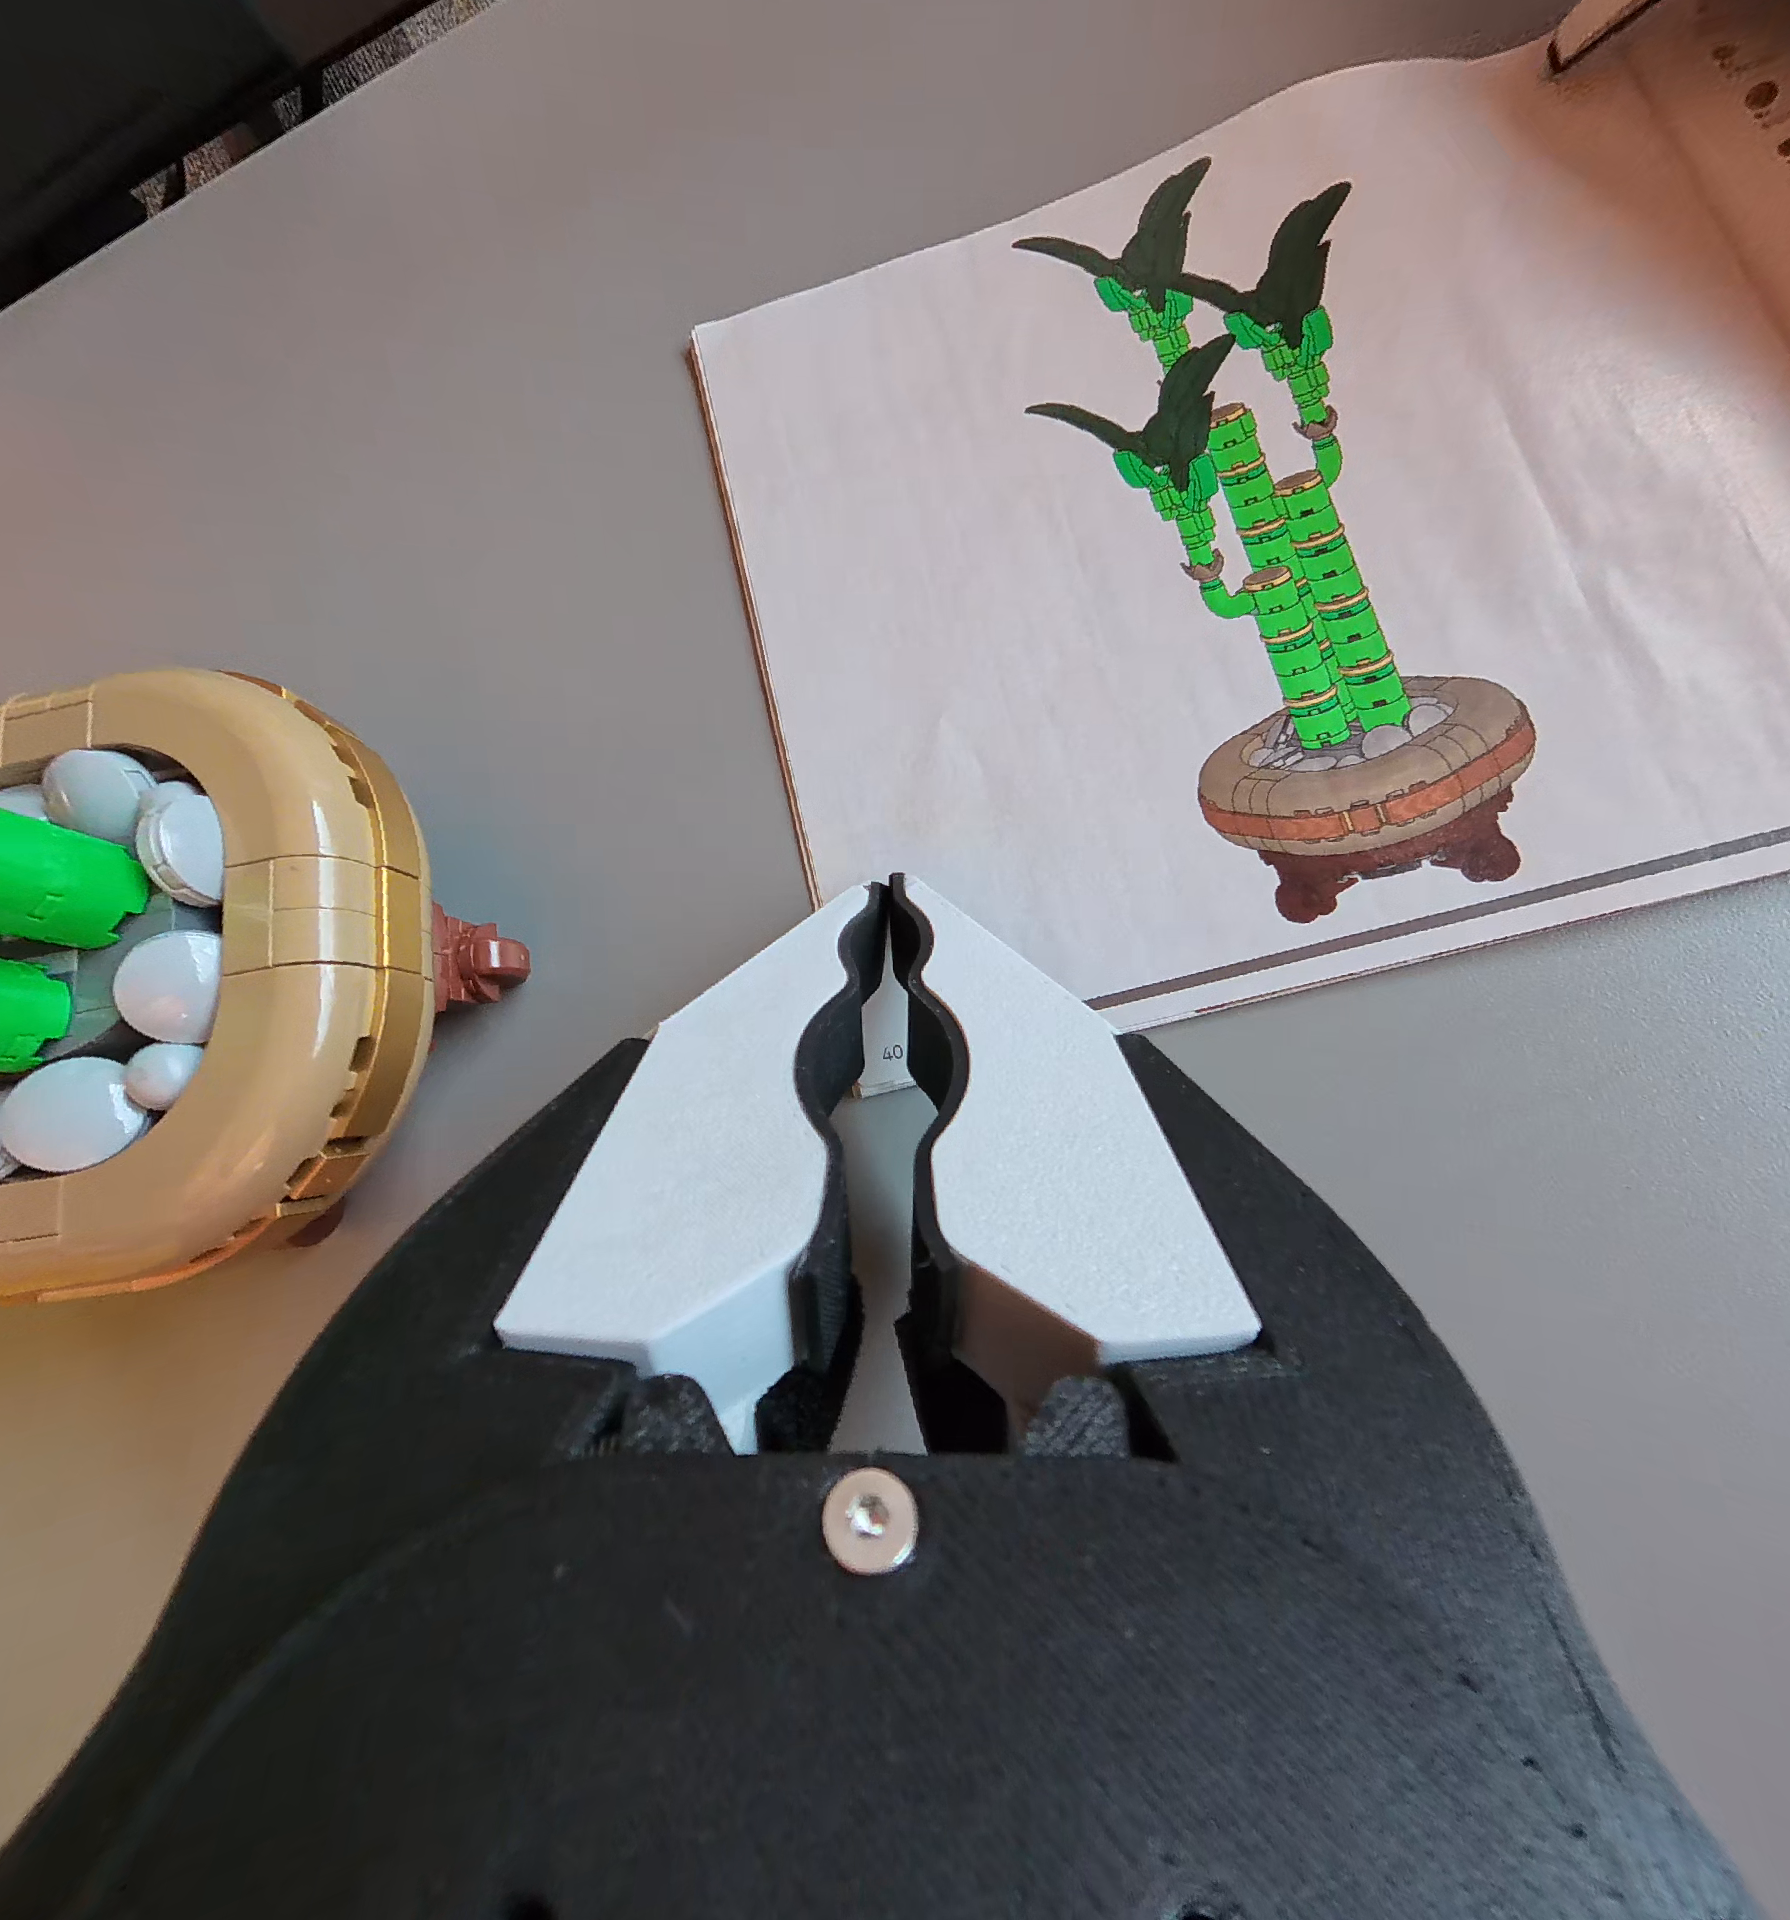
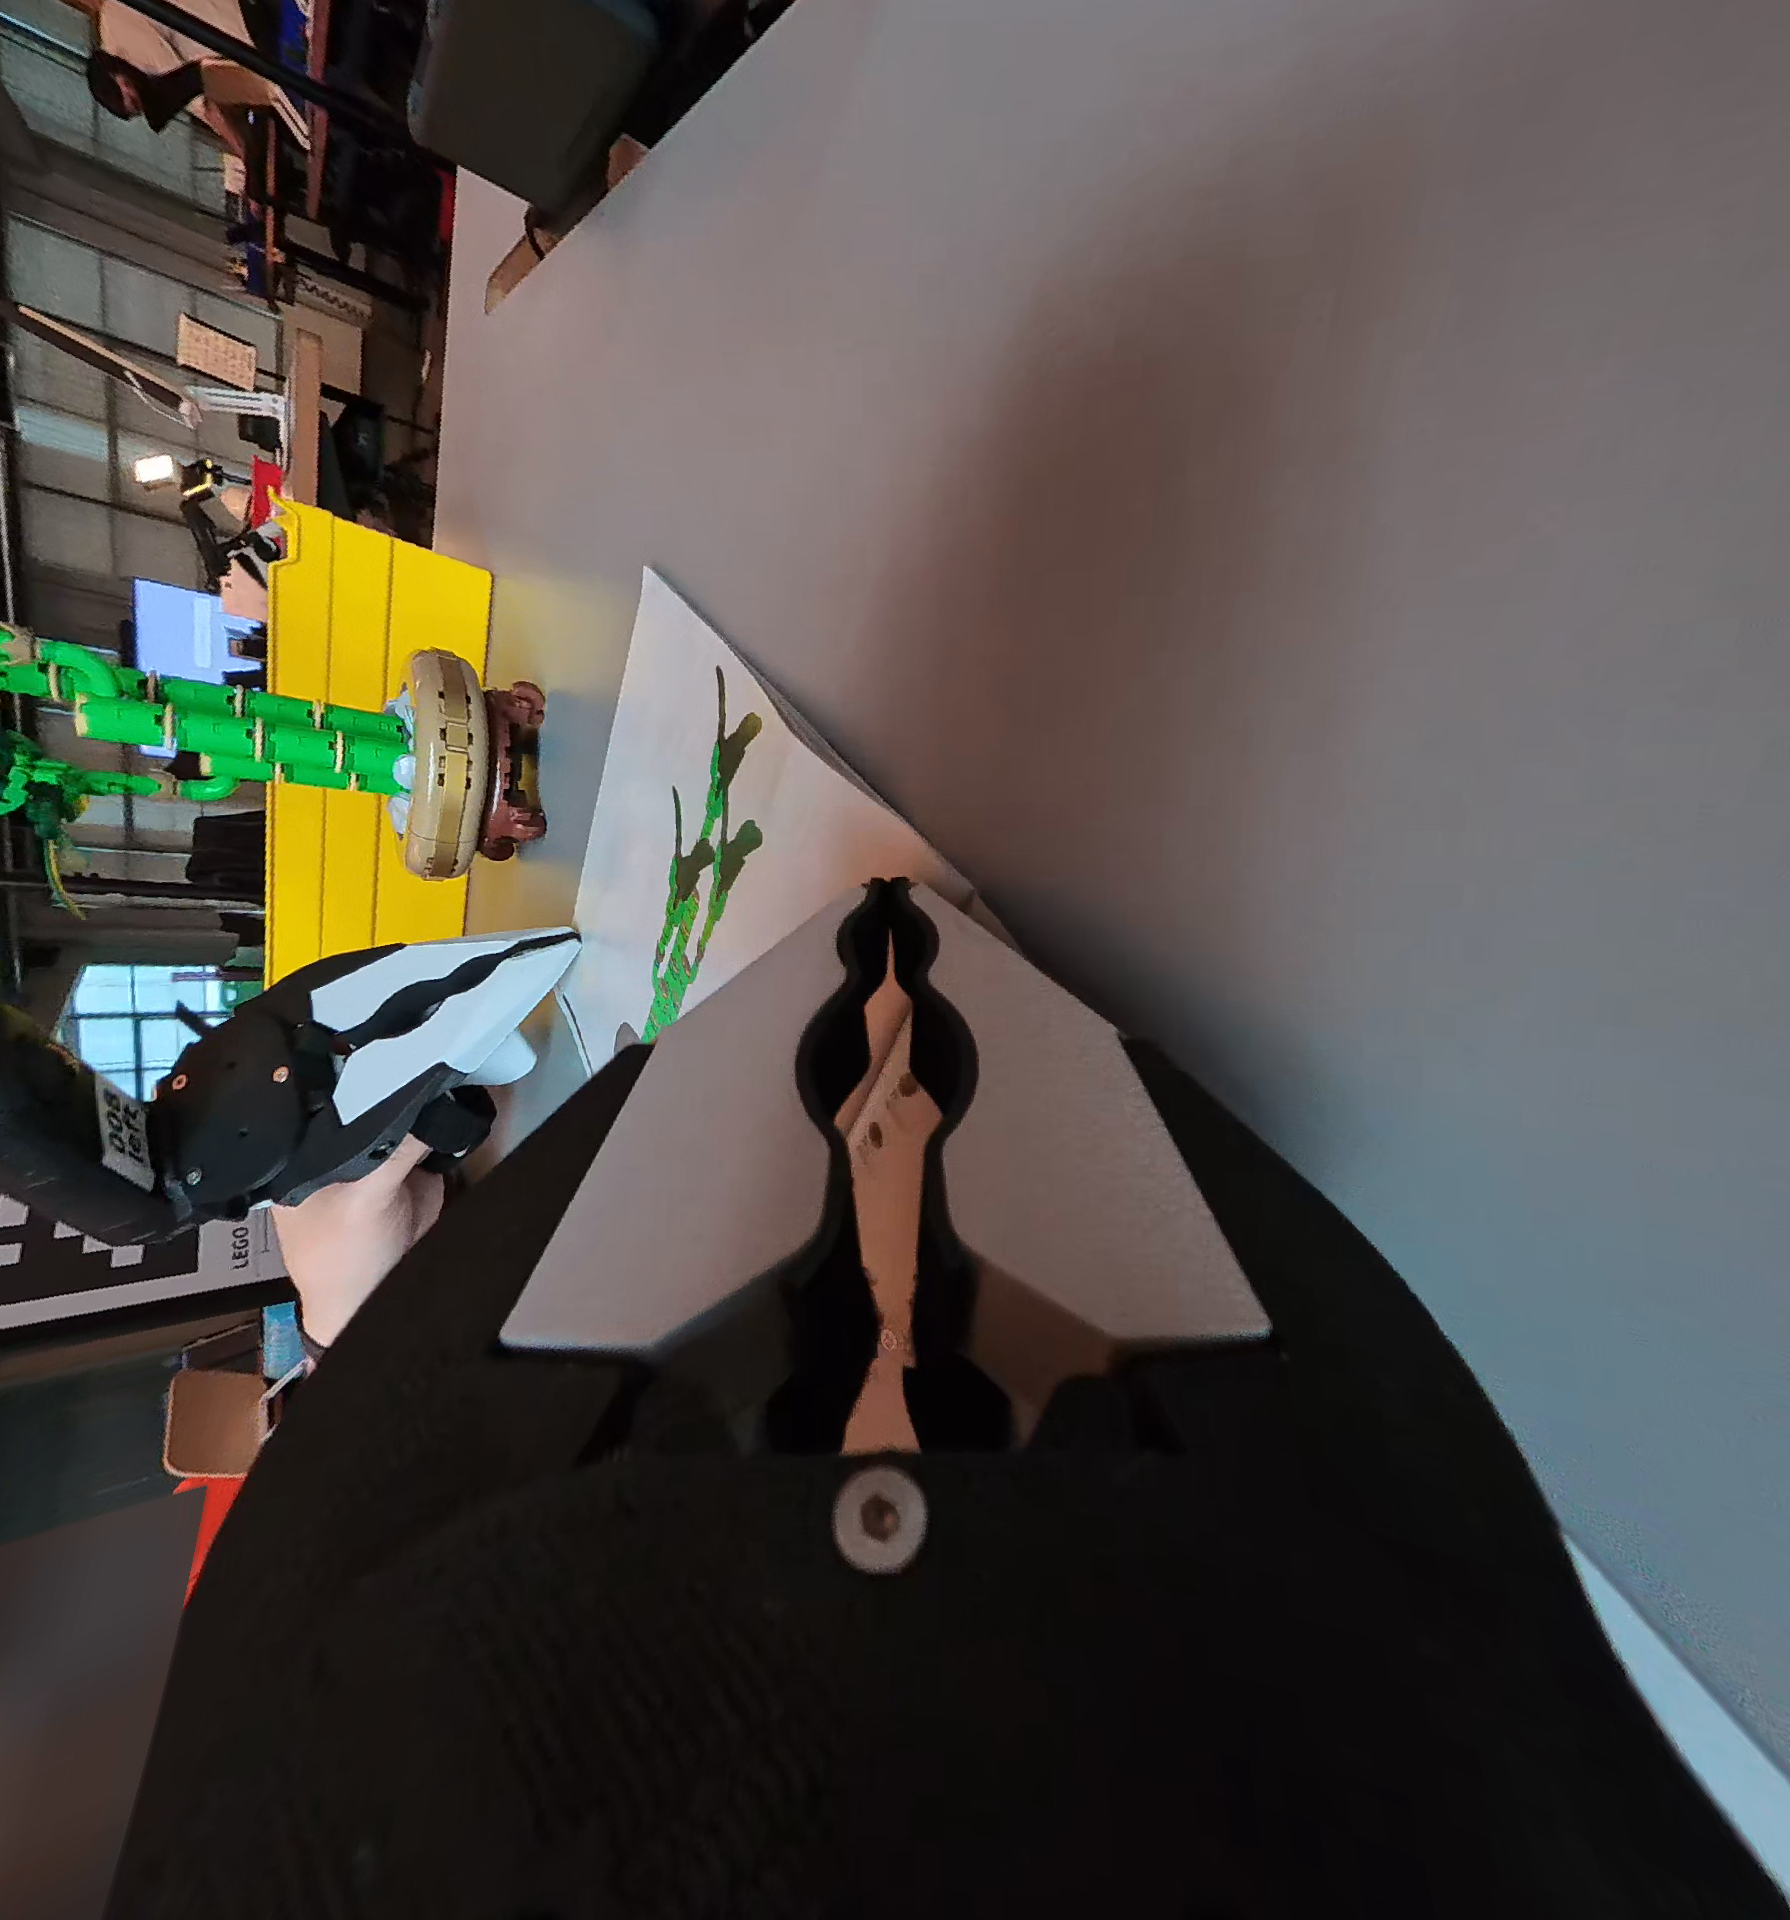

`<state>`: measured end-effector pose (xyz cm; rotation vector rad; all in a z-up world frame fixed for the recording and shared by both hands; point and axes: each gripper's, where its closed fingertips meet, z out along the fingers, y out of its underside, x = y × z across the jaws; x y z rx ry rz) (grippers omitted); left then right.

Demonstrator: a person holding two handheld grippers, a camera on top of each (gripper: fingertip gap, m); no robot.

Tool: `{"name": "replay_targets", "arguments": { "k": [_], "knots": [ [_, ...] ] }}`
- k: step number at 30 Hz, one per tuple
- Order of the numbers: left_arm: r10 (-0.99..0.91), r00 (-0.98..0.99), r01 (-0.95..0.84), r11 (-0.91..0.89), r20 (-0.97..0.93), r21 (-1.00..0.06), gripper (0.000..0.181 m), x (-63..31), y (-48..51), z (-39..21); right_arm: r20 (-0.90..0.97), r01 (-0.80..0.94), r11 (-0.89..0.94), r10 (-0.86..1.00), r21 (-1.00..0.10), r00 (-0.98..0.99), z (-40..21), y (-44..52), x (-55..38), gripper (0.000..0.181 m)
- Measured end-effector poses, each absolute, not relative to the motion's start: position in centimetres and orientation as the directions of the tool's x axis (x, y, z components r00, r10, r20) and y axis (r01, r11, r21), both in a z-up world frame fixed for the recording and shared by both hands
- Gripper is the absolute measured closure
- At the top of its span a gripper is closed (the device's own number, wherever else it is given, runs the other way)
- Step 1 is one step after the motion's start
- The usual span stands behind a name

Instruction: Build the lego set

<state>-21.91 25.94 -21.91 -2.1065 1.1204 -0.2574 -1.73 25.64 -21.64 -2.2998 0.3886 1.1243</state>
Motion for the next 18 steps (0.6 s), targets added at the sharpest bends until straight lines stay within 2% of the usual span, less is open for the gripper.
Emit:
{"name": "replay_targets", "arguments": {
  "k": [8,13,18],
  "knots": [
    [-0.785,0.602,-0.638,-0.362,-0.147,-0.68,0.181,-21.9,25.9,-21.9,-0.787,-0.451,-0.805,0.032,-0.386,0.617,-21.4,25.2,-1.9,0.181],
    [-0.785,0.601,-0.641,-0.362,-0.149,-0.677,0.181,-22.0,25.9,-21.9,-0.813,-0.443,-0.796,0.102,-0.413,0.574,-18.3,23.9,-3.5,0.181],
    [-0.786,0.599,-0.643,-0.36,-0.15,-0.676,0.181,-22.0,25.8,-21.9,-0.819,-0.426,-0.84,0.038,-0.337,0.572,-20.3,22.9,-4.3,0.181]
  ]
}}
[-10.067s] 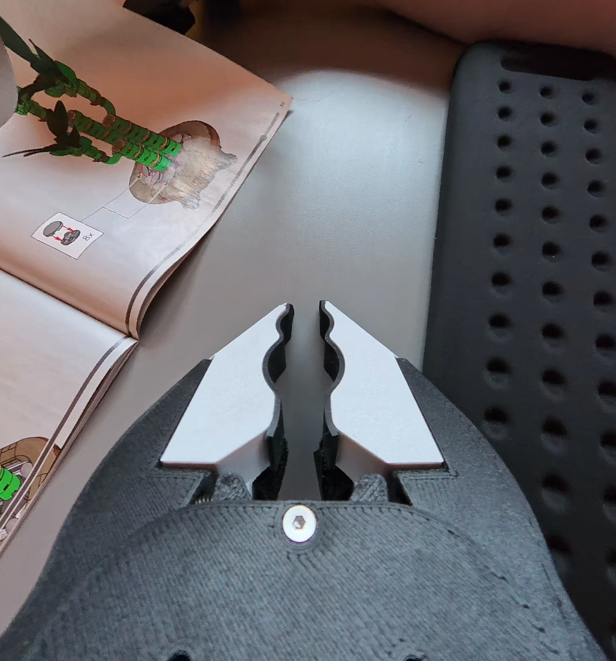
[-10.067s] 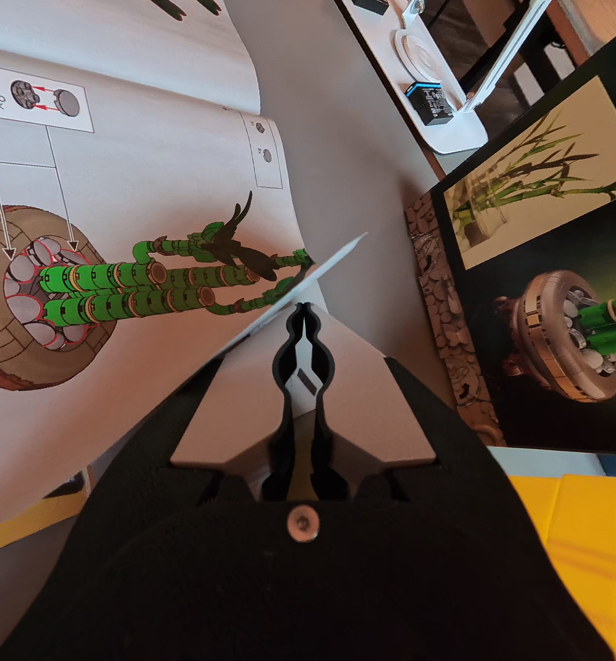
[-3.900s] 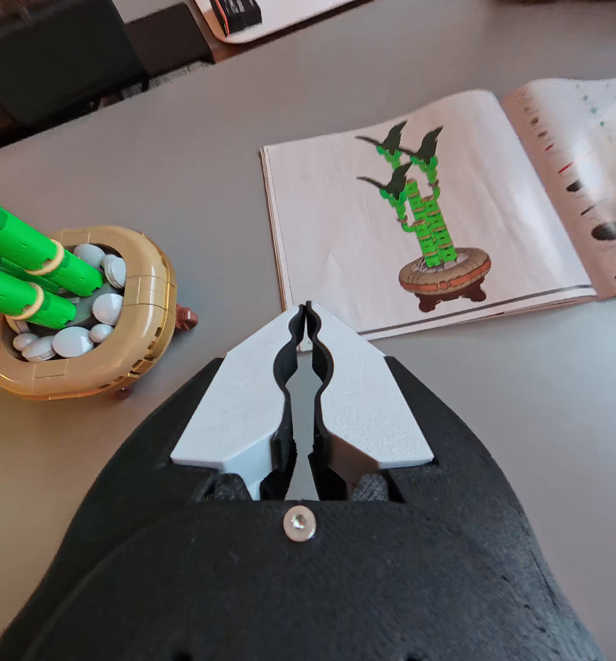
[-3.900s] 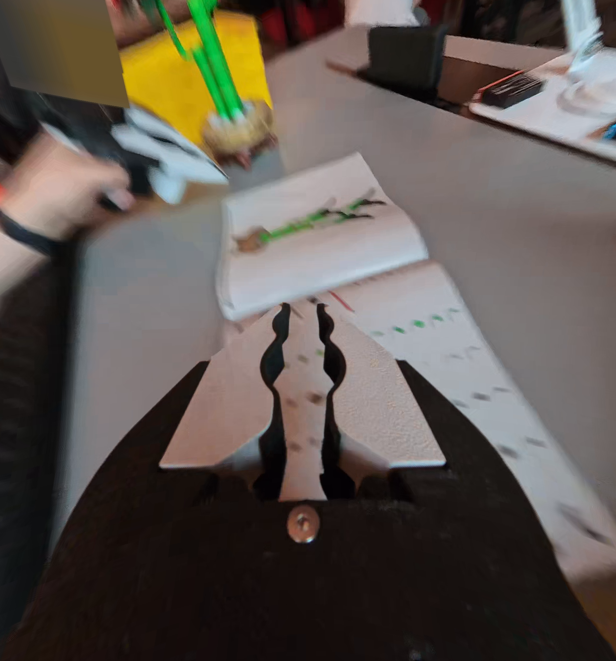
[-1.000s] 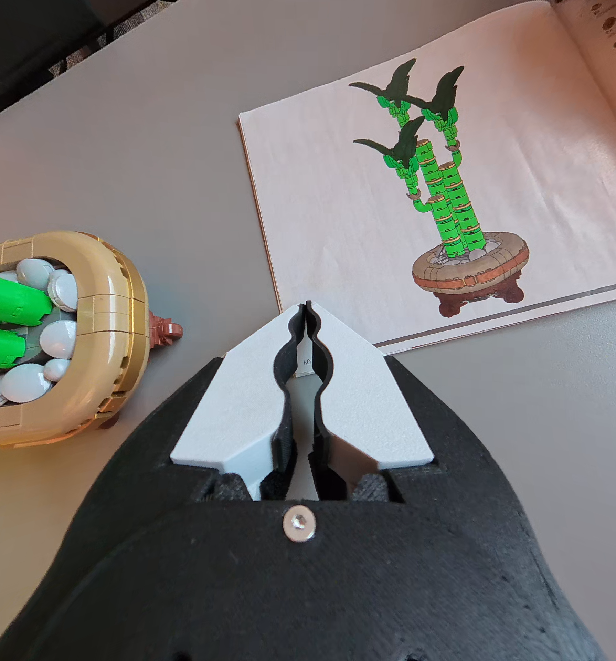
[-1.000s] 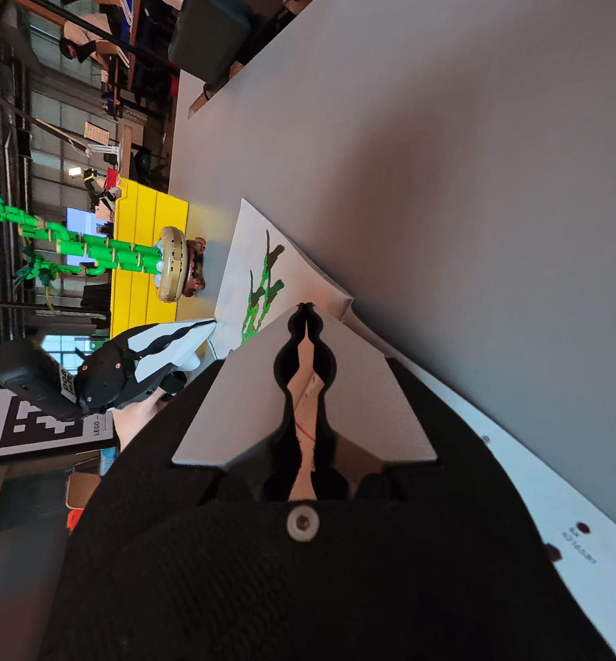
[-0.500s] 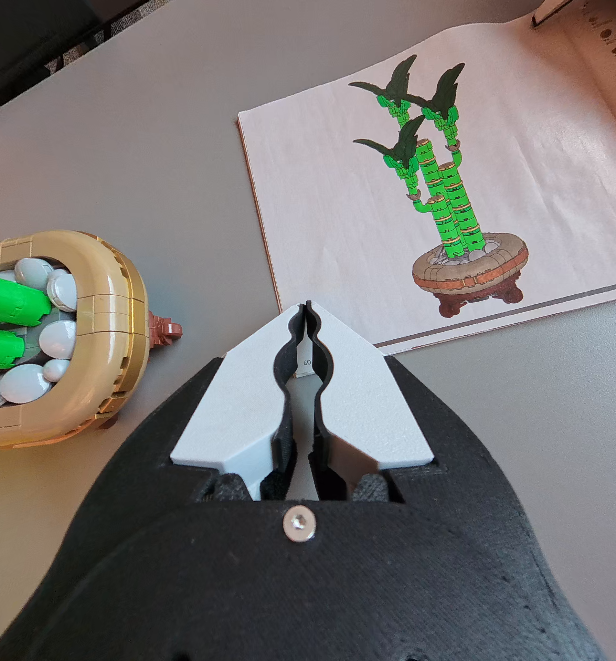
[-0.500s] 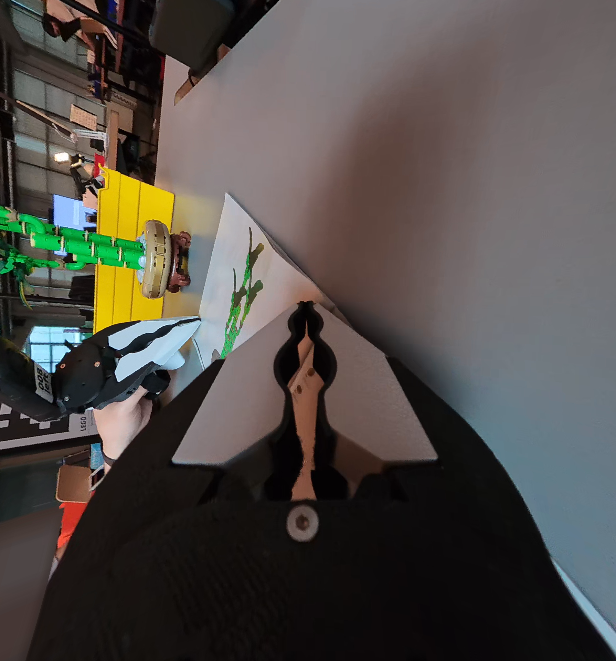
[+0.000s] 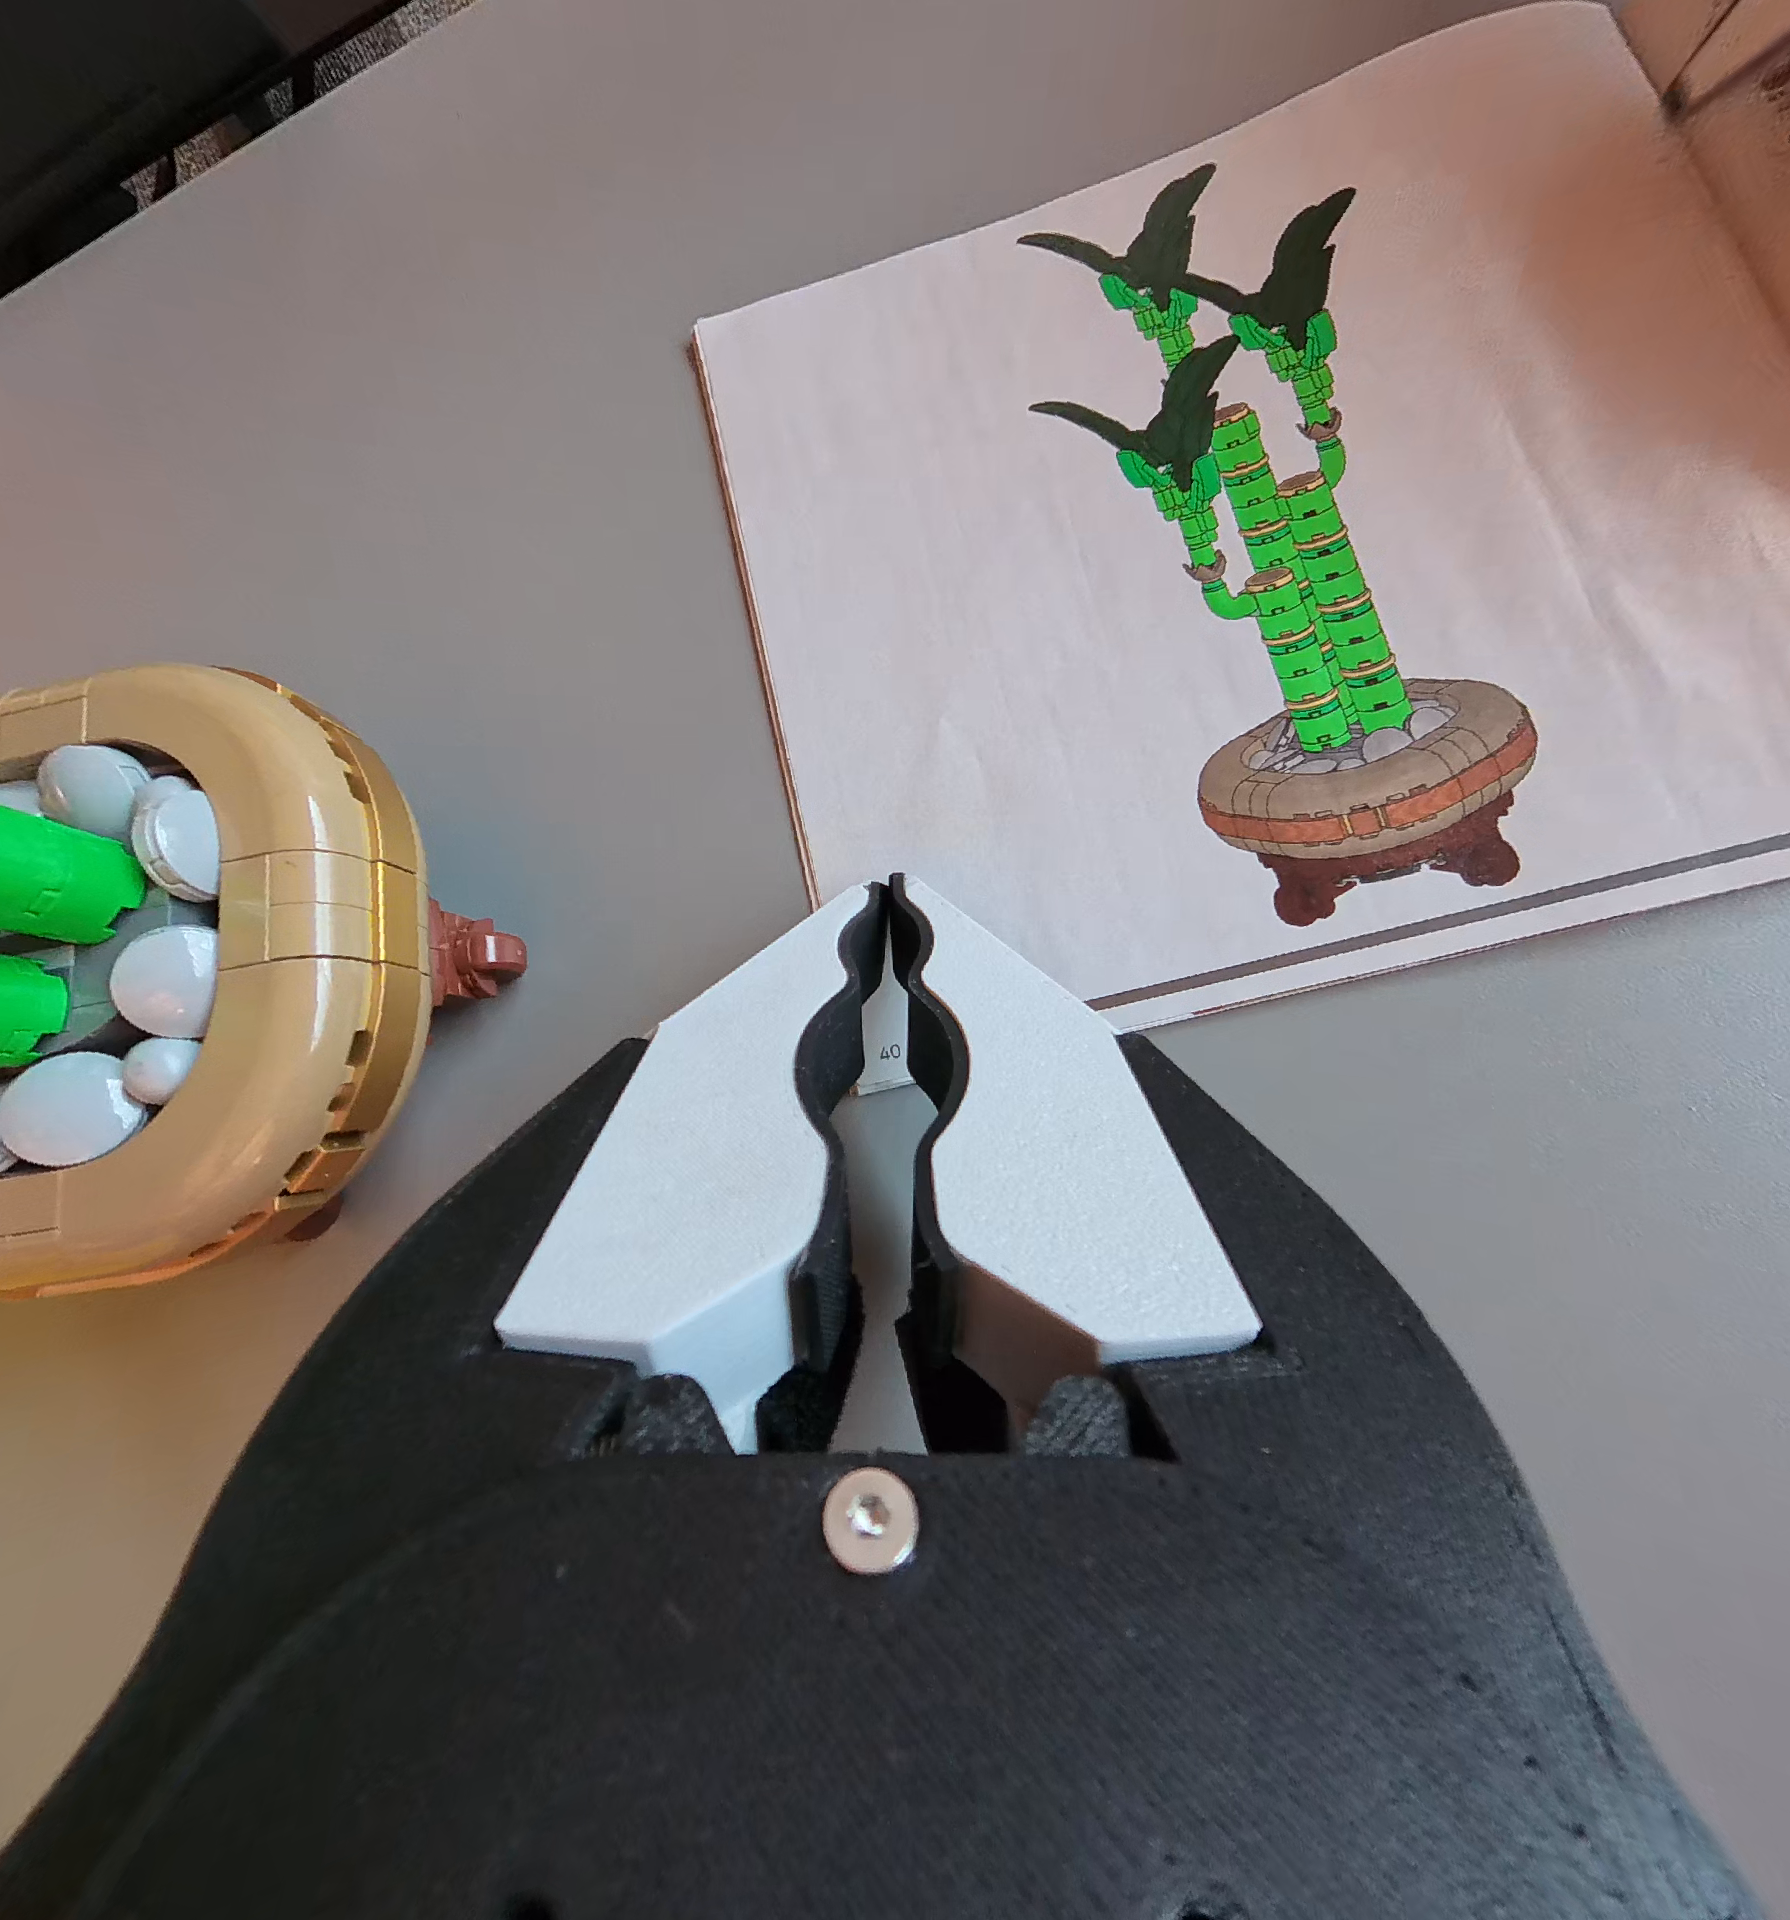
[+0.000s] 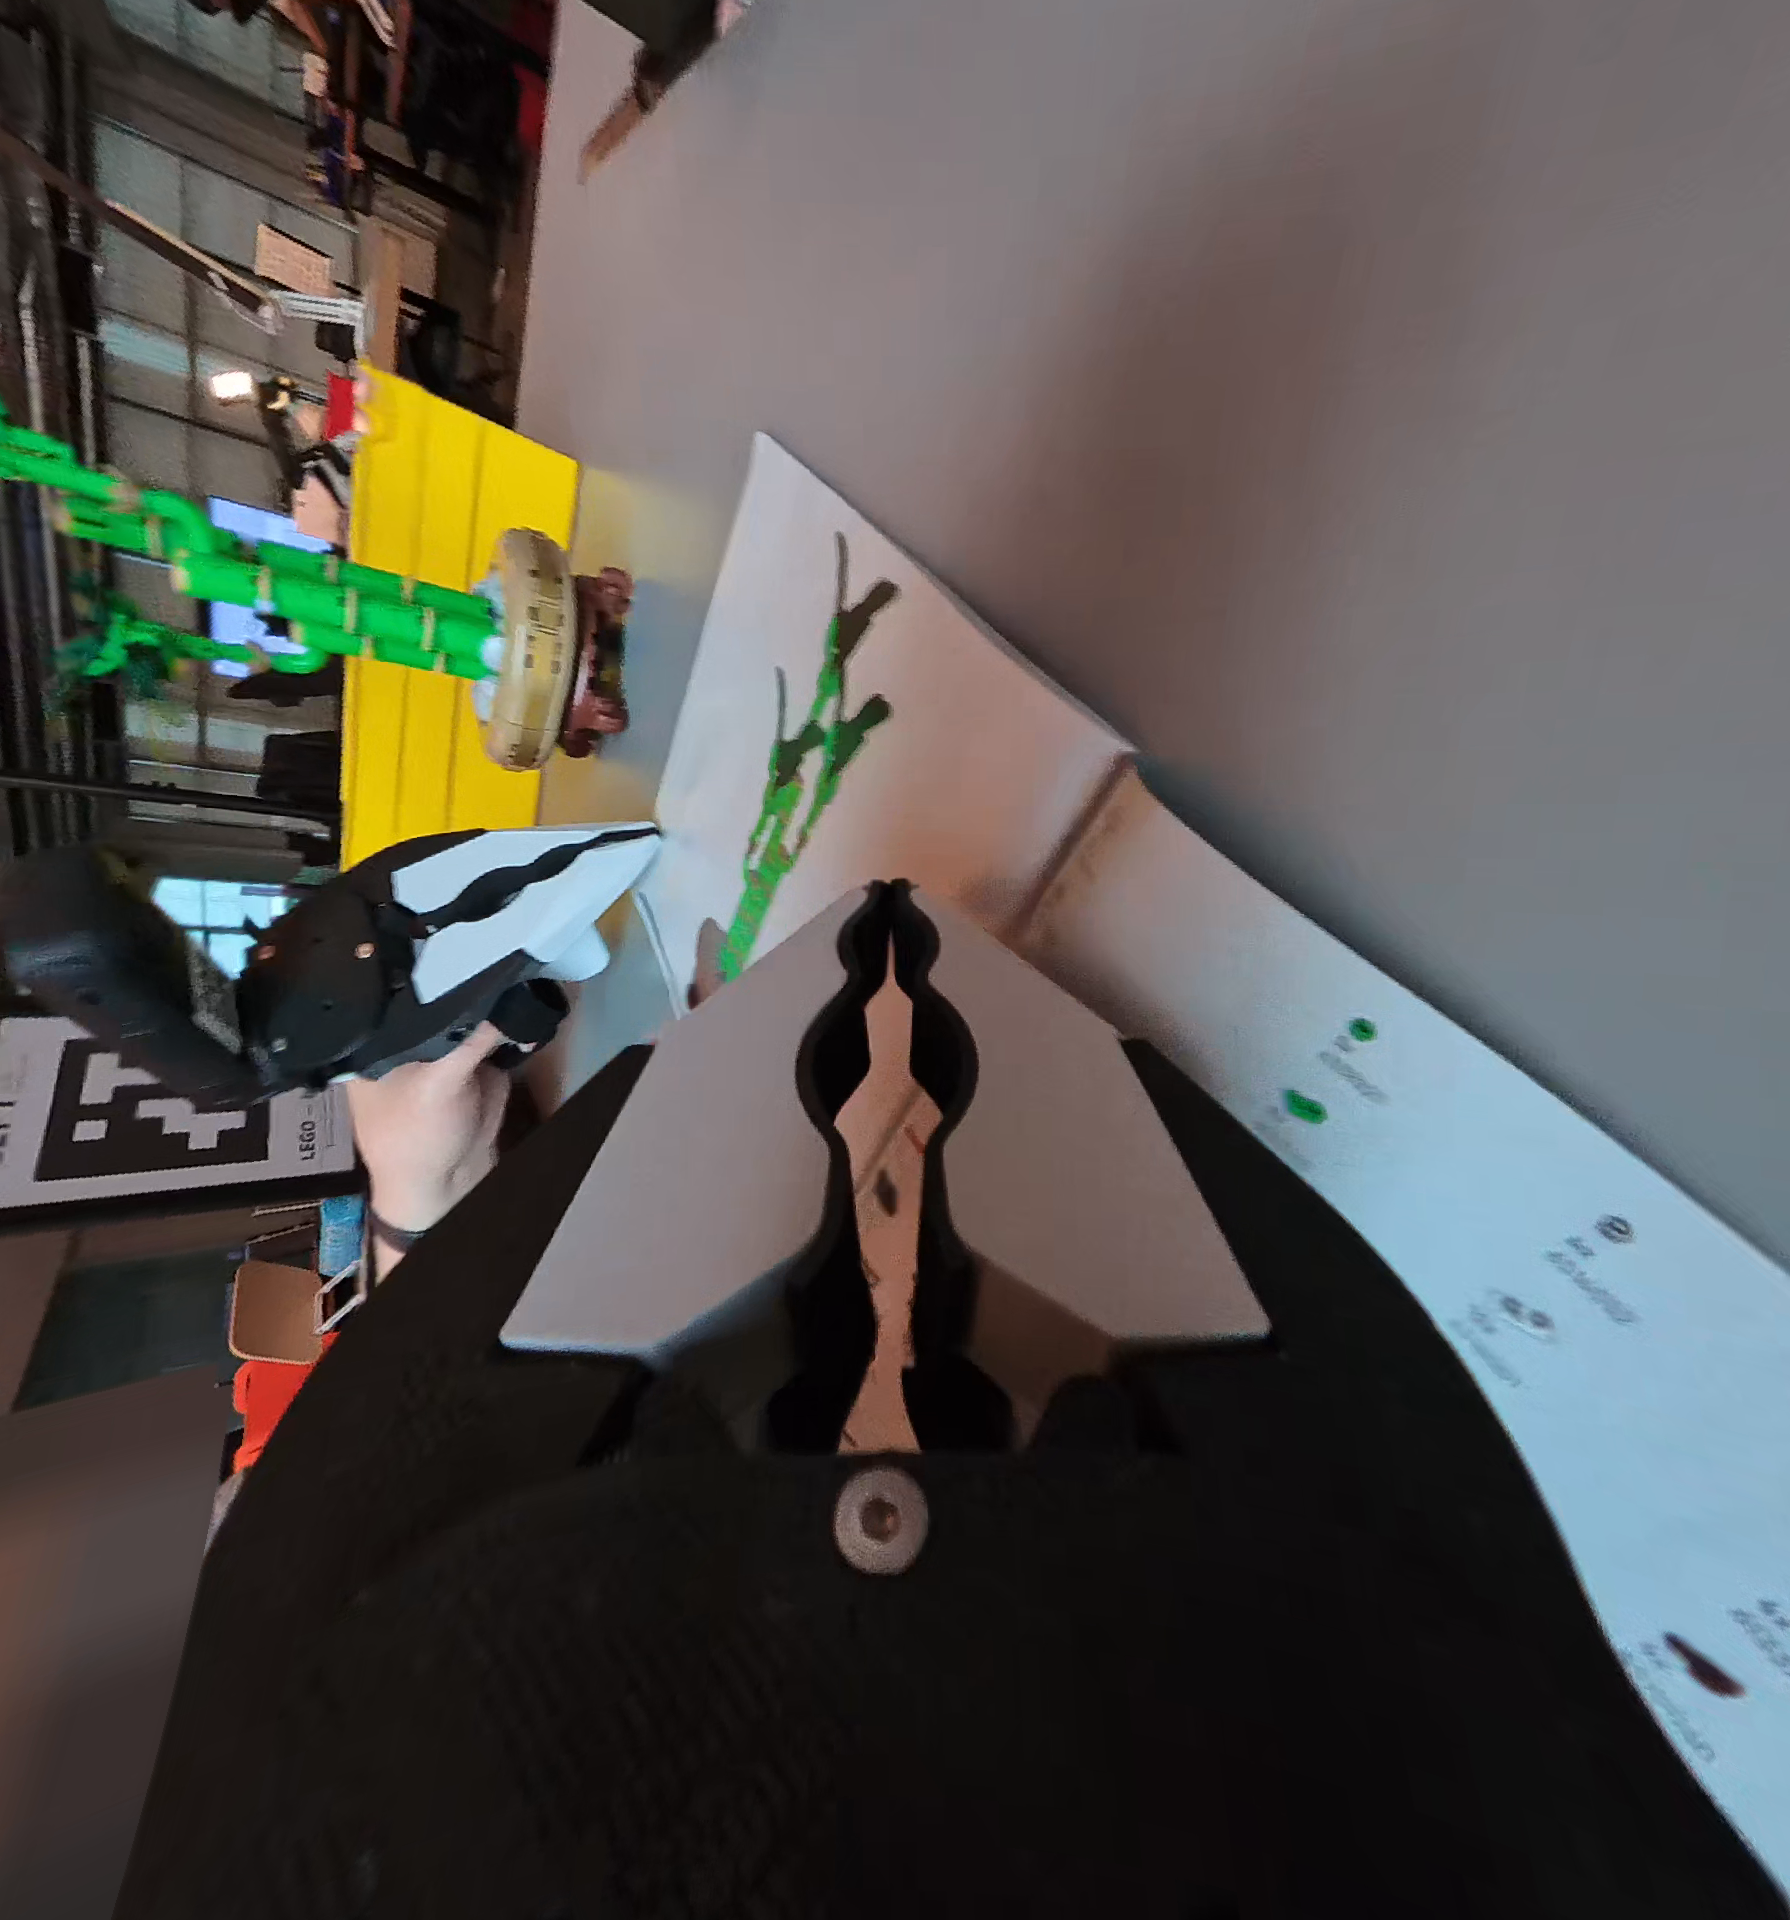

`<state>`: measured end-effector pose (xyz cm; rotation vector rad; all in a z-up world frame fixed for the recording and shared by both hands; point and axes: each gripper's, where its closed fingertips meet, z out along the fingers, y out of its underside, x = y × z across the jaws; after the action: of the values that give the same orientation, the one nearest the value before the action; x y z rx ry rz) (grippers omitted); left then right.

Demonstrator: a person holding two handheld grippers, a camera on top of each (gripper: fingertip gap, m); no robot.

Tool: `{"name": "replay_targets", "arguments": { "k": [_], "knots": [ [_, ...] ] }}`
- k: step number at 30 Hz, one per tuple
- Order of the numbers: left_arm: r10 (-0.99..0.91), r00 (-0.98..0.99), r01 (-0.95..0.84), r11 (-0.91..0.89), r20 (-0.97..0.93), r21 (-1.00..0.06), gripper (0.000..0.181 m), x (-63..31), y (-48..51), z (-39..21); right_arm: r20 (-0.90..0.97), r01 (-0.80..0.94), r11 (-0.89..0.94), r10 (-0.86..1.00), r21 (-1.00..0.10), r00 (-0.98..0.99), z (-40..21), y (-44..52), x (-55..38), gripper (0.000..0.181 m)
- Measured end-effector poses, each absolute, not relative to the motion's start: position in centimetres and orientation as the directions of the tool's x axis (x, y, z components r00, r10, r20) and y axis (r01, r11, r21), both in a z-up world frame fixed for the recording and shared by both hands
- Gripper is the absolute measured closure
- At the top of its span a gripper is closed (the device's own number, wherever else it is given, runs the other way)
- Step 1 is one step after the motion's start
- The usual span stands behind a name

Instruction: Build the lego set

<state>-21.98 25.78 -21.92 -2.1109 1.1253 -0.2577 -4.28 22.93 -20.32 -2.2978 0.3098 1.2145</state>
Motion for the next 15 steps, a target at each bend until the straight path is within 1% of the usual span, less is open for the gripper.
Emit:
{"name": "replay_targets", "arguments": {
  "k": [4,7,10,13,15],
  "knots": [
    [-0.788,0.598,-0.643,-0.361,-0.149,-0.675,0.181,-22.0,25.7,-21.9,-0.821,-0.42,-0.851,0.022,-0.315,0.571,-21.6,22.7,-4.1,0.181],
    [-0.788,0.6,-0.64,-0.367,-0.141,-0.675,0.181,-22.1,25.7,-21.9,-0.805,-0.414,-0.846,0.028,-0.334,0.592,-21.7,22.7,-4.1,0.181],
    [-0.787,0.601,-0.639,-0.371,-0.137,-0.674,0.181,-22.1,25.7,-21.9,-0.734,-0.35,-0.851,0.06,-0.392,0.676,-21.5,22.3,-4.3,0.181],
    [-0.788,0.599,-0.642,-0.37,-0.139,-0.672,0.181,-22.1,25.6,-21.9,-0.761,-0.369,-0.827,0.105,-0.425,0.64,-19.1,21.7,-5.5,0.181],
    [-0.788,0.599,-0.643,-0.37,-0.14,-0.671,0.181,-22.0,25.6,-21.9,-0.747,-0.344,-0.84,0.103,-0.418,0.656,-19.3,20.8,-5.9,0.181]
  ]
}}
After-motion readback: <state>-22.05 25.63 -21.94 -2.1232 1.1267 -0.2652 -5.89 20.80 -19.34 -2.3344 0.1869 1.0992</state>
